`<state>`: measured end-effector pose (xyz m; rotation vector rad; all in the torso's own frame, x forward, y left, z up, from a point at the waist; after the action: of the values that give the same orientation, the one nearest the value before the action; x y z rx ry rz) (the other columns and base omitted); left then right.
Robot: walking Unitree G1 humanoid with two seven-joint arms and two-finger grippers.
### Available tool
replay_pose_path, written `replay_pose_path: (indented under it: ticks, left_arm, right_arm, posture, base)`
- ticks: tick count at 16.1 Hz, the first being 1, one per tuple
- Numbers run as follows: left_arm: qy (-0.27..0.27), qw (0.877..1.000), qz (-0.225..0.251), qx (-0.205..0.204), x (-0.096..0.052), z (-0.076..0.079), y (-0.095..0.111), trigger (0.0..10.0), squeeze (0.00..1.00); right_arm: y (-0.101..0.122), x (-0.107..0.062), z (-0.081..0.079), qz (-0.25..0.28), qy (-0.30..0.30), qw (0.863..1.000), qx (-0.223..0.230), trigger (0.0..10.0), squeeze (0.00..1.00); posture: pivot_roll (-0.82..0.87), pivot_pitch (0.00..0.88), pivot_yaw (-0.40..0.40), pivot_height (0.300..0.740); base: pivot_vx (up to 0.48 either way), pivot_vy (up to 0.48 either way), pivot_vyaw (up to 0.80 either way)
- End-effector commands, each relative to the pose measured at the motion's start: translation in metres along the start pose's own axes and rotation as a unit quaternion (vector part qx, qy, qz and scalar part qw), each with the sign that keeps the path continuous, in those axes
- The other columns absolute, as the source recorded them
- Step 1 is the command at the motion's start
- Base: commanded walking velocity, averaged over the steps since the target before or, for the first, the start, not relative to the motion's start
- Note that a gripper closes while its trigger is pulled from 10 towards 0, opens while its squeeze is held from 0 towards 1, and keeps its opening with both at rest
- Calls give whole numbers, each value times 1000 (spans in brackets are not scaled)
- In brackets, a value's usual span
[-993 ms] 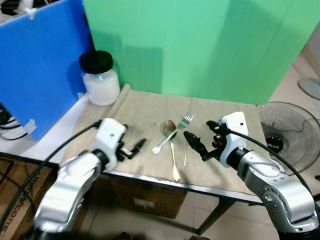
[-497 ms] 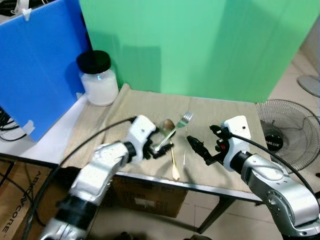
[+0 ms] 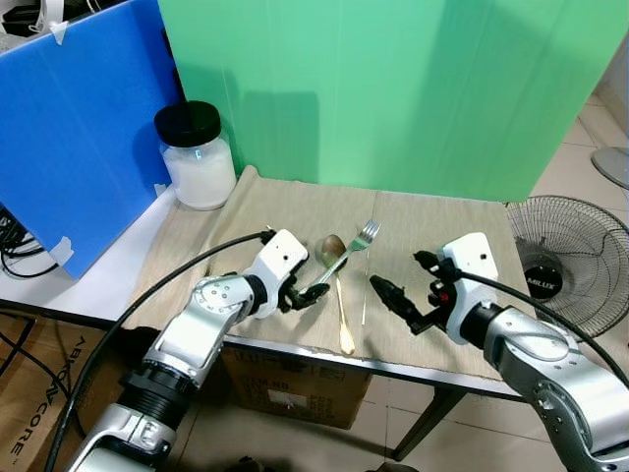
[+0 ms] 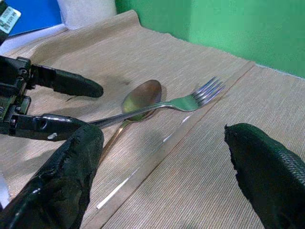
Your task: Setting the table
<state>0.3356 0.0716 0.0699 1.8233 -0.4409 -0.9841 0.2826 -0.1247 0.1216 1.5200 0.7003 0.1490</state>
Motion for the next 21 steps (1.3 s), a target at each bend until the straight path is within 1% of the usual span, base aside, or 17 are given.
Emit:
replay_pose_path:
  ticks: [1, 3, 7, 9, 11, 14, 21]
  left_arm:
    - [-8, 1000, 4, 5, 2, 1, 0, 0, 0]
    - [-8, 1000, -10, 11, 5, 1, -5, 0, 0]
    - [-6, 999, -42, -3, 4, -4, -19, 0, 0]
    - [-12, 999, -39, -4, 3, -4, -18, 0, 0]
    - [-20, 999, -42, 7, 3, -4, -19, 0, 0]
    - [-28, 998, -51, 21, 3, -4, -20, 0, 0]
    - [-16, 998, -67, 13, -1, -12, -24, 0, 0]
  right_arm:
    - [3, -1, -2, 1, 5, 1000, -6, 10000, 0]
    - [3, -2, -3, 0, 8, 1000, -9, 10000, 0]
    - [3, -3, -4, -2, 15, 1000, -12, 10000, 0]
    - [3, -4, -6, -4, 24, 1000, -15, 10000, 0]
    - [2, -6, -8, -11, 44, 999, -28, 10000, 0]
    - [3, -7, -6, -14, 51, 998, -37, 10000, 0]
    - [1, -7, -6, -17, 56, 997, -44, 10000, 0]
  posture:
    - [-122, 19, 38, 740]
    - [-123, 19, 38, 740]
    - [-126, 18, 39, 740]
    - [-125, 19, 40, 740]
    - [-126, 18, 40, 740]
    - [-124, 16, 40, 740]
    - [-120, 14, 38, 740]
  base:
    - [0, 0, 0]
    - [0, 0, 0]
    - [0, 0, 0]
    - [0, 0, 0]
    - [0, 0, 0]
    - [0, 0, 0]
    - [0, 0, 0]
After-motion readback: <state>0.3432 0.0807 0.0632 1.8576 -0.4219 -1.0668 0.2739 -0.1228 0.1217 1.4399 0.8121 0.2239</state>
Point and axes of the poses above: a point about 5 cm out from each wrist's last joint towards the gripper, its own x axis pointing out of the wrist towards the gripper, its own y axis along the axis of the wrist's last joint, z = x × y, the point moved 5 cm from there along x, pointing out of the wrist towards the gripper, and after that the axes turned 5 degrees about x, right-handed, at the moved point
